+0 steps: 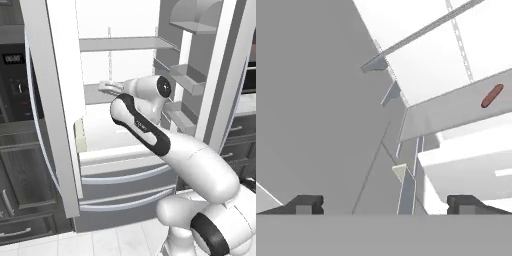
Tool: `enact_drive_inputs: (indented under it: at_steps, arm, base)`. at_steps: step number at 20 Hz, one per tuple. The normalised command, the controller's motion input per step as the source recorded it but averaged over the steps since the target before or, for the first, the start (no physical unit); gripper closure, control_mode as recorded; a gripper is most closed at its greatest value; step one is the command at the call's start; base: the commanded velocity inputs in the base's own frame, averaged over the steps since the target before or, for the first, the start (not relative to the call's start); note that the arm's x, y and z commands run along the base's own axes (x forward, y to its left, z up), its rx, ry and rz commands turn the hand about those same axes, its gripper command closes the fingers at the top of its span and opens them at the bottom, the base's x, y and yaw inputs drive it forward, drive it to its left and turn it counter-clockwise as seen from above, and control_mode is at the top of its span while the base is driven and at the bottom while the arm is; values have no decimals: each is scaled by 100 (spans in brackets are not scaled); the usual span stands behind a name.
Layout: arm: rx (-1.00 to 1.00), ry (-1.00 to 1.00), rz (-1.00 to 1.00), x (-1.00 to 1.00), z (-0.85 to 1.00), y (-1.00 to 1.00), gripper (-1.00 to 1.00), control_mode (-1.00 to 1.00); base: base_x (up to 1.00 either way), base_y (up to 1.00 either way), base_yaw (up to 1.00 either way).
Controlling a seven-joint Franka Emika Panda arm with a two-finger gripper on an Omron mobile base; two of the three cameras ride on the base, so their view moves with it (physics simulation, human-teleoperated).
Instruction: Move the hot dog bun to the plate on the dining table and place the condiment next to that plate. Then navigate to the fridge and take the sausage and place it on the plate as well.
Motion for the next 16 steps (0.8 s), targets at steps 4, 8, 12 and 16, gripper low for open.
enact_drive_inputs:
  at_steps: [4, 8, 12, 16]
  arm:
    - [-43, -13, -15, -38, 33, -51, -100, -100]
    - [-35, -2, -13, -52, 4, -61, -100, -100]
    - [-25, 0, -12, -65, 0, -62, -100, -100]
    - [-14, 1, -7, -71, 0, -47, -100, -100]
  base:
    - [0, 0, 0]
    - [0, 0, 0]
    - [0, 0, 0]
    - [0, 0, 0]
